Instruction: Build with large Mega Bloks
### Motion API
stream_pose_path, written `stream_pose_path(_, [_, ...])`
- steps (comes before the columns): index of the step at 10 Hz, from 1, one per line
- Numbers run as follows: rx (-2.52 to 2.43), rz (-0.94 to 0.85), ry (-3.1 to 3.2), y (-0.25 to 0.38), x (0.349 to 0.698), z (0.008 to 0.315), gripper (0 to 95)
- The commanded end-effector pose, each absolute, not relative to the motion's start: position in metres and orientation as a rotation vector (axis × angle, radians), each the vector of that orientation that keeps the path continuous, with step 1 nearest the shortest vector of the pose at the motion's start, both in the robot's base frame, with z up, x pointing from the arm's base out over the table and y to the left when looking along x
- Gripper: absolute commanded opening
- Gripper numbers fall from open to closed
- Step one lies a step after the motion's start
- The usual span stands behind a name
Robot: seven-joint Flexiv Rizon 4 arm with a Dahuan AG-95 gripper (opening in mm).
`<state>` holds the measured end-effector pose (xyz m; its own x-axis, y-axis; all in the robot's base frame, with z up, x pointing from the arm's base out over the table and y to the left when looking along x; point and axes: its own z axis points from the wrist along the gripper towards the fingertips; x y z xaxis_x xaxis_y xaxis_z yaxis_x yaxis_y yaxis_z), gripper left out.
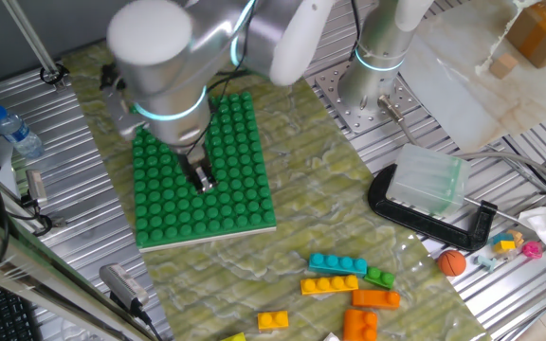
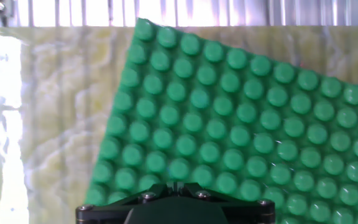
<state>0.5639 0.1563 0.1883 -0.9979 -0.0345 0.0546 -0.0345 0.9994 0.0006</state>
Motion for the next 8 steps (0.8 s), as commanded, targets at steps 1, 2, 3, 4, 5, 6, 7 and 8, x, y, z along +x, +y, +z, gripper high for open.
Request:
stream_pose_path(1, [0.064, 0.001, -3.057, 0.173, 0.580, 0.184, 0.0])
stream_pose_path(2, [0.060, 0.005, -3.045, 0.182, 0.589, 0.180, 0.0])
stream_pose_path(3, [0.069, 0.013, -3.042, 0.187, 0.594, 0.173, 0.0])
stream_pose_path(4, [0.084, 0.004, -3.044, 0.185, 0.598, 0.161, 0.0])
stream_pose_path(5, [0.086, 0.006, -3.039, 0.185, 0.599, 0.159, 0.0])
stream_pose_path(6, [0.077, 0.011, -3.015, 0.185, 0.599, 0.157, 0.0])
stream_pose_path(7, [0.074, 0.015, -3.003, 0.185, 0.599, 0.157, 0.0])
stream_pose_path(8, [0.080, 0.020, -2.997, 0.185, 0.599, 0.158, 0.0])
